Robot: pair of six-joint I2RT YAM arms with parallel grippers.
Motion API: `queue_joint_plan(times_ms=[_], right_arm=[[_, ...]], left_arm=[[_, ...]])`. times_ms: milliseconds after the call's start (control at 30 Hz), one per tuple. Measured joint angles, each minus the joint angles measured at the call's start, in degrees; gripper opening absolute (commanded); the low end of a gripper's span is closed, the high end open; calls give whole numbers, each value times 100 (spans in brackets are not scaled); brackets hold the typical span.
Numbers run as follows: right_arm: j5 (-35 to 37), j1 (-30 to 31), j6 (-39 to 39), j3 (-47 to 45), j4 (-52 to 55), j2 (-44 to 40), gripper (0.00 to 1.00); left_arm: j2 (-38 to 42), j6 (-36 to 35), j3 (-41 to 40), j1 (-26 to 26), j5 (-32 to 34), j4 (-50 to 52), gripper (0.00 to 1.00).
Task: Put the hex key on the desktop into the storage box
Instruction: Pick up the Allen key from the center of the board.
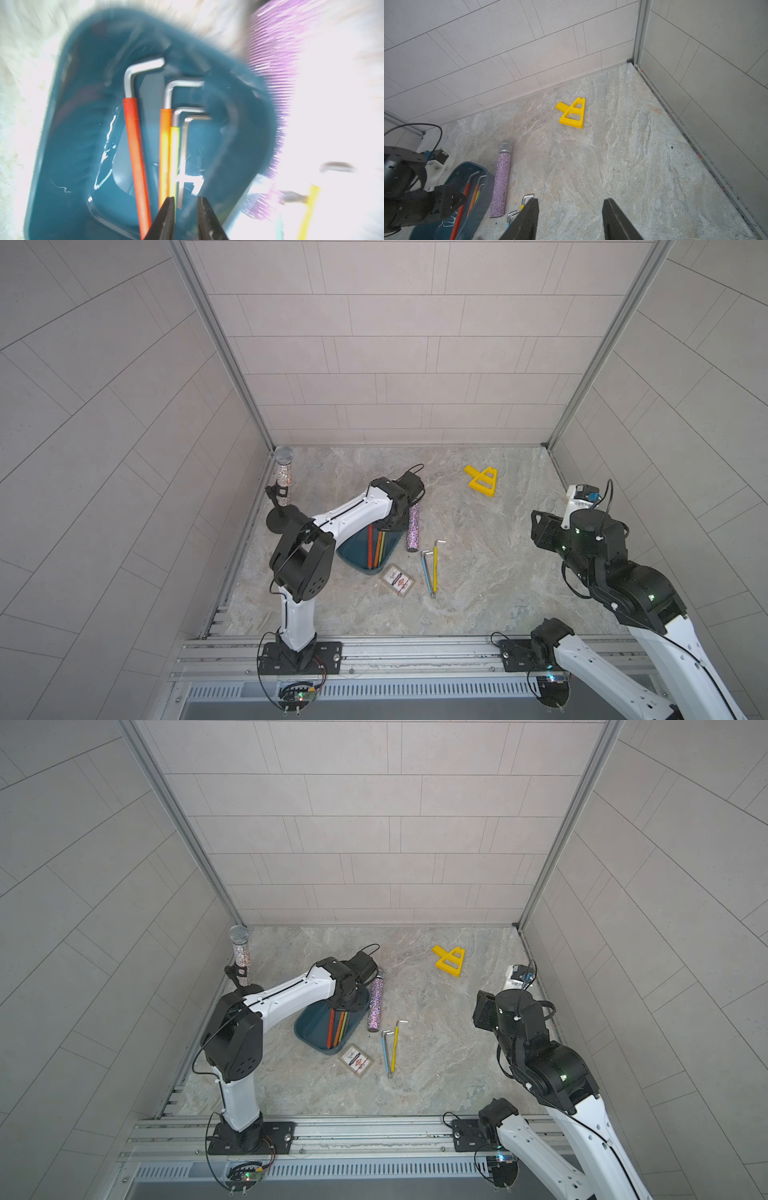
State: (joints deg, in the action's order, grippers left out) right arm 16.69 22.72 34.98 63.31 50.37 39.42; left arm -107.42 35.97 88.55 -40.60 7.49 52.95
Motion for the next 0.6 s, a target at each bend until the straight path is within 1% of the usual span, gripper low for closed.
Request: queue_joint_plan(times_ms=[100, 200, 400, 600], right_arm=[[0, 0, 0, 0, 0, -2, 54], [0, 0, 0, 0, 0, -7, 54], [2, 0, 0, 0, 2, -28, 54], [4, 0, 0, 0, 4, -44, 54]], left_arm=[[131, 160, 221, -317, 9, 9, 28], [42, 282, 433, -610, 4, 31, 28], [-466, 498, 892, -1082, -57, 98, 28], [-940, 673, 1215, -1335, -245, 90, 27]])
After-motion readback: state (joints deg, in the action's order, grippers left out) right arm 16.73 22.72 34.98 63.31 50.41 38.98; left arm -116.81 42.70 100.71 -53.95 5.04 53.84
